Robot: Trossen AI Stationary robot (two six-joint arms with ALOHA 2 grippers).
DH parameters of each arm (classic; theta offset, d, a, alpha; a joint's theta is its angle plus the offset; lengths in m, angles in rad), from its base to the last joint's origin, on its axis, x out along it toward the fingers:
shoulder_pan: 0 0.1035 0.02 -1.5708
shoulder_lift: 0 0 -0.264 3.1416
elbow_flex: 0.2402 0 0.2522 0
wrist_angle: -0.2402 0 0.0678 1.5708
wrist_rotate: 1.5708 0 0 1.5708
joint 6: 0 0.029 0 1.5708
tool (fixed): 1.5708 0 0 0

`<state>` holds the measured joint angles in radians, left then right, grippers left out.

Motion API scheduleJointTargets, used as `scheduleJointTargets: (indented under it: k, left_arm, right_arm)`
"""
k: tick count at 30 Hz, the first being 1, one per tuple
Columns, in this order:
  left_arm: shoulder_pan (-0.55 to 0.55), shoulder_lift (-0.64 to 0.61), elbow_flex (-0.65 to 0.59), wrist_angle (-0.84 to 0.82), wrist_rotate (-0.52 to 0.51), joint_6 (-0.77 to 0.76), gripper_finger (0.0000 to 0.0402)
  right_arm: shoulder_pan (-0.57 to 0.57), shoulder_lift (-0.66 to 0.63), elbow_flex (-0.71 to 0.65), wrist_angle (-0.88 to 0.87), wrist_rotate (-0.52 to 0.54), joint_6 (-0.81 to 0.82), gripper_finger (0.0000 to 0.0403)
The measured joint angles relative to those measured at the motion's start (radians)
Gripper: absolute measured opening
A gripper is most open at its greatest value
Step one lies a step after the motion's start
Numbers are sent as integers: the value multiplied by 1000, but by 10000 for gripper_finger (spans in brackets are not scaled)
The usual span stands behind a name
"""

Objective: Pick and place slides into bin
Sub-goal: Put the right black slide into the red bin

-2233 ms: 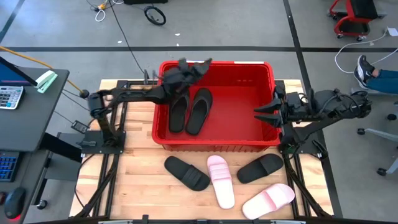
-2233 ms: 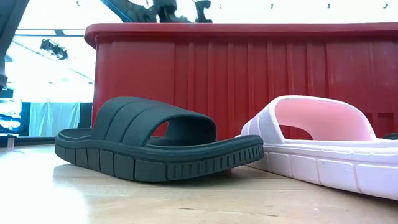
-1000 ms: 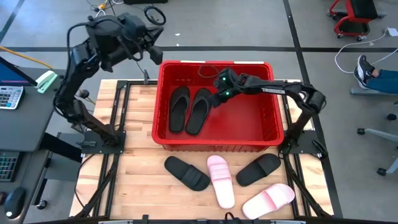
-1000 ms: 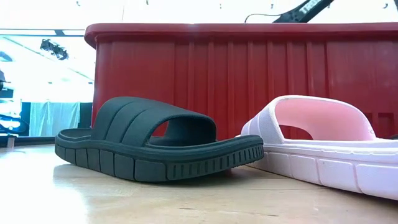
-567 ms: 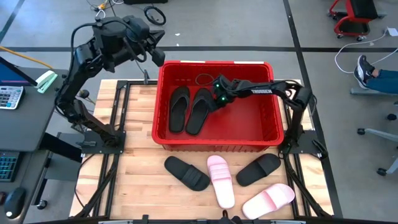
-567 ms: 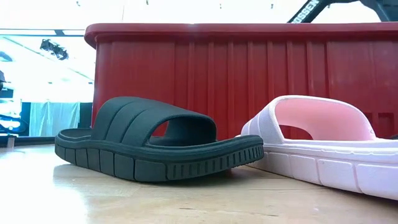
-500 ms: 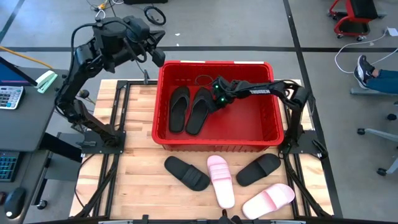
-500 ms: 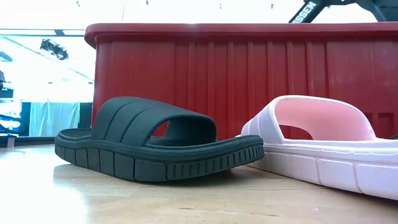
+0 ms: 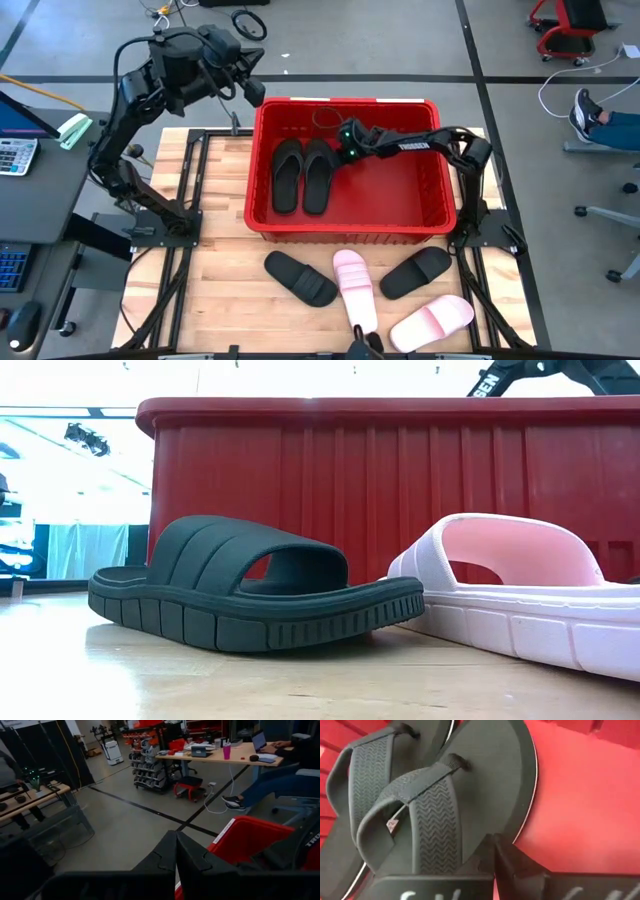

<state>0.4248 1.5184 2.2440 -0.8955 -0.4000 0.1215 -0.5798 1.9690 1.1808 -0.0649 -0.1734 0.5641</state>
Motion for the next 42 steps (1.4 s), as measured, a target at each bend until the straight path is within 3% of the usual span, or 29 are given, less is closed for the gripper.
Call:
scheduleJointTargets:
  k: [5,10,12,21,24,33,37,42]
  left_arm:
    - [0,0,0,-1,1,6,5]
    - [-3,0,0,-23,7,6,14]
    - [-3,0,0,-33,58,18,21]
    - [-81,52,-2,-89,692,46,4]
    - [-144,76,-1,-154,817,25,11]
    - [-406,204,-1,-212,820,-68,24]
    - [-513,259,-1,-165,821,-196,13]
    - [-631,327,0,-207,821,-439,23]
  right_arm:
    - [-7,-64,24,-15,7,-15,0]
    - [-5,-264,27,-25,10,-36,0]
    - [7,-356,26,-28,11,-88,0]
    - [149,-727,27,-113,9,-356,0]
    - [213,-814,27,-183,8,-373,0]
    - [466,-928,27,-519,19,-284,0]
    - [598,-922,26,-633,104,-228,0]
    - [755,-904,24,-620,166,-215,0]
